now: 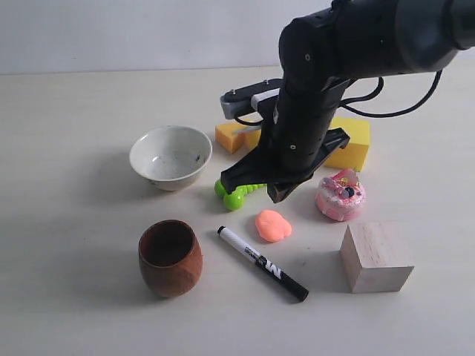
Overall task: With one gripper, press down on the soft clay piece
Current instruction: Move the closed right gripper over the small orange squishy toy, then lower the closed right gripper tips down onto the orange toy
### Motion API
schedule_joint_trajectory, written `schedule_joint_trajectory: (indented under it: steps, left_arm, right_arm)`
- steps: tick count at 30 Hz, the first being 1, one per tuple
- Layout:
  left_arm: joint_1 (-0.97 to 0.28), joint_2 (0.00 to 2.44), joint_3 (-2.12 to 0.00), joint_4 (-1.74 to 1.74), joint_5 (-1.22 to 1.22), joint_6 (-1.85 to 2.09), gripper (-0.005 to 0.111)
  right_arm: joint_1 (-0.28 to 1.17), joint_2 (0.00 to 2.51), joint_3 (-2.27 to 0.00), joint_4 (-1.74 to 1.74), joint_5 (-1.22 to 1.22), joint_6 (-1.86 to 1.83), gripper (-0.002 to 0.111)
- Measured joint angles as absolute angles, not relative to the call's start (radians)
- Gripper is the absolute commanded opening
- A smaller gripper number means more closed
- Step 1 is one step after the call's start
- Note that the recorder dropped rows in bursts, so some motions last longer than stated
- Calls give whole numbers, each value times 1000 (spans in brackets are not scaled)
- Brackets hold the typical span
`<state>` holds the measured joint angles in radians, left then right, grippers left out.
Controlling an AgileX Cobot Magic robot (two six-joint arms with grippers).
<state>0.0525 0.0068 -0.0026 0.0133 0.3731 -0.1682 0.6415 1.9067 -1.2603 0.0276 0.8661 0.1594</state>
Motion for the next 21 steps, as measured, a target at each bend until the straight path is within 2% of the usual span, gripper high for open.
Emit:
schedule_joint_trajectory:
  steps: [21]
  left_arm:
    - [52,7,-3,13,373,-168,0]
  right_arm:
    - [642,1992,-1267,42,838,159,0]
